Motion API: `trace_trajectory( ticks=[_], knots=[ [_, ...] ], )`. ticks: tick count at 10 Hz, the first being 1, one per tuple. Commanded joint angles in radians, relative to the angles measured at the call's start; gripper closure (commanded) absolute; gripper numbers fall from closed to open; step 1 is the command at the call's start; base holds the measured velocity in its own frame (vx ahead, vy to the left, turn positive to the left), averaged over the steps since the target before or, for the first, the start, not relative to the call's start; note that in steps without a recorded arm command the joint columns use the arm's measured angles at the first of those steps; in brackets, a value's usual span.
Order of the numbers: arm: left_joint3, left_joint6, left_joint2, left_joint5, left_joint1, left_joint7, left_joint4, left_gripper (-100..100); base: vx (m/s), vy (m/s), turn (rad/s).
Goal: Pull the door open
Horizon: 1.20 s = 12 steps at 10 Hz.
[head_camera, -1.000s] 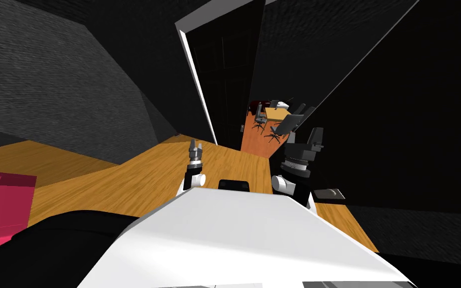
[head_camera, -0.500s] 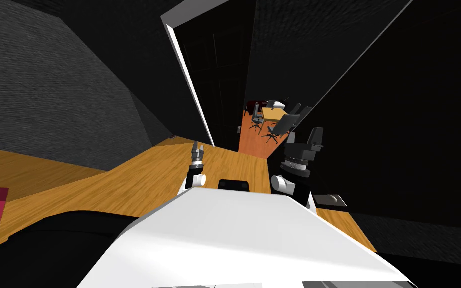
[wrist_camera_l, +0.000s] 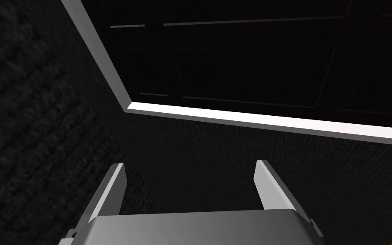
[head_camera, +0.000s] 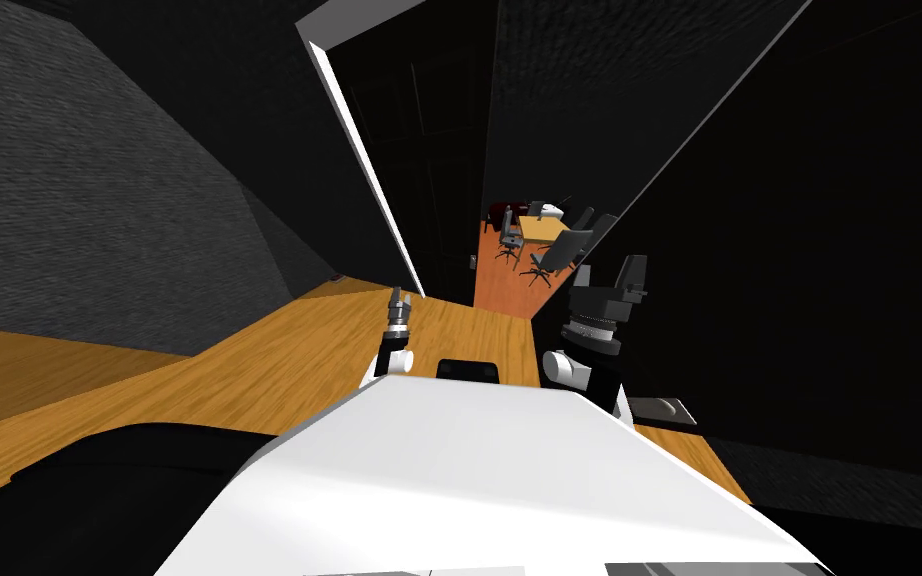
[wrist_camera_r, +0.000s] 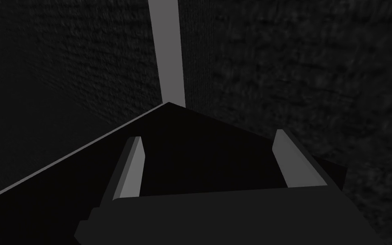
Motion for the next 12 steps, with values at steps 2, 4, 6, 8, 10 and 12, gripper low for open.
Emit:
trace_trajectory(
  ticks=[2,4,6,8,10,12],
  knots=[
    [-0.004,-0.018,0.009,0.0,-0.017,0.013,0.058,-100,0.097,-0.049,-0.066],
    [-0.006,-0.031,0.018,0.001,-0.028,0.023,0.102,-100,0.119,-0.049,-0.079],
    [-0.009,-0.044,0.027,0.002,-0.04,0.034,0.146,-100,0.113,-0.052,-0.068],
    [-0.011,-0.057,0.035,0.003,-0.052,0.045,0.19,-100,0.11,-0.04,-0.075],
    [-0.014,-0.071,0.044,0.004,-0.064,0.056,0.236,-100,0.1,-0.041,-0.077],
    [-0.016,-0.085,0.052,0.005,-0.075,0.067,0.281,-100,0.108,-0.051,-0.076]
  ],
)
